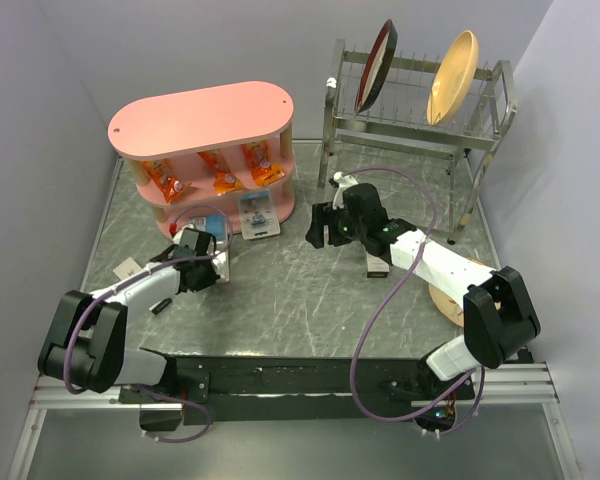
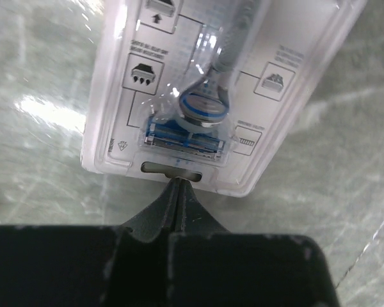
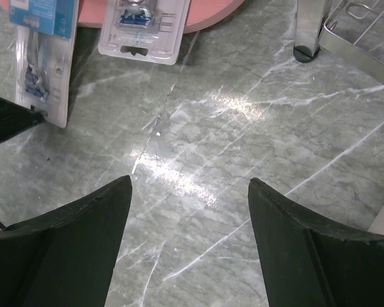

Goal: Place and organize the shaving razors onto the shelf

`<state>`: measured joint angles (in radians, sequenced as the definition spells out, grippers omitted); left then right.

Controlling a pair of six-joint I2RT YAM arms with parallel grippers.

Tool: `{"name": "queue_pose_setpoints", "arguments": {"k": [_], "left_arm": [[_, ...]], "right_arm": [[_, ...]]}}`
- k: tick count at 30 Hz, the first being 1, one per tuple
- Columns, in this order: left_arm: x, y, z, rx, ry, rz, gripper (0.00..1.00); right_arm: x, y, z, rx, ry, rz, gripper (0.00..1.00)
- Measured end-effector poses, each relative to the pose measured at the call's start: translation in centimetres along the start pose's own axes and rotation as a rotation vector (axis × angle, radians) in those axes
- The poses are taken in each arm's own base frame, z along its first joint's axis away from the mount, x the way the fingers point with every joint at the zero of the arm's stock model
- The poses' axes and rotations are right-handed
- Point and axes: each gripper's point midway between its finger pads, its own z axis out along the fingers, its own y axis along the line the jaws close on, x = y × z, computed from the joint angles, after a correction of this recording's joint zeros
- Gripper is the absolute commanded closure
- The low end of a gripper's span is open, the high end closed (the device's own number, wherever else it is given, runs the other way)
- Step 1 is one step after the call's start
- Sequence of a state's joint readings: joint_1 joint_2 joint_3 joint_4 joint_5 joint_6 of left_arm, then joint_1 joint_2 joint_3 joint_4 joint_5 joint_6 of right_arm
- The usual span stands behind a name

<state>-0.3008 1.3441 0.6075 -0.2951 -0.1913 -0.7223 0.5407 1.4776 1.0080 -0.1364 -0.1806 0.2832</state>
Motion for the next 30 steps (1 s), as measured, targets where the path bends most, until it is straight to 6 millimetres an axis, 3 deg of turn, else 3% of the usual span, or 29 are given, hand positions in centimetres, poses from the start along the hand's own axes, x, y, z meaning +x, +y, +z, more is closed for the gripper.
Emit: {"name": "queue_pose_setpoints", "arguments": {"k": [6, 16, 30], "left_arm": [[-1.4, 0.2, 0.7, 0.000, -0.038, -0.029, 0.99], [-3.9, -1.6, 2.3, 0.066, -0.137, 0.023, 0.99], [-6.4, -2.7, 0.9, 0.106, -0.240, 0.085, 0.99]], "right_arm": [[-0.1, 0.0, 0.0, -0.002, -0.002, 0.003, 0.20], [-0.1, 0.1, 0.0, -0.002, -0.003, 0.007, 0.20], [-0.1, 0.3, 0.0, -0.007, -0.002, 0.004, 0.20]]}}
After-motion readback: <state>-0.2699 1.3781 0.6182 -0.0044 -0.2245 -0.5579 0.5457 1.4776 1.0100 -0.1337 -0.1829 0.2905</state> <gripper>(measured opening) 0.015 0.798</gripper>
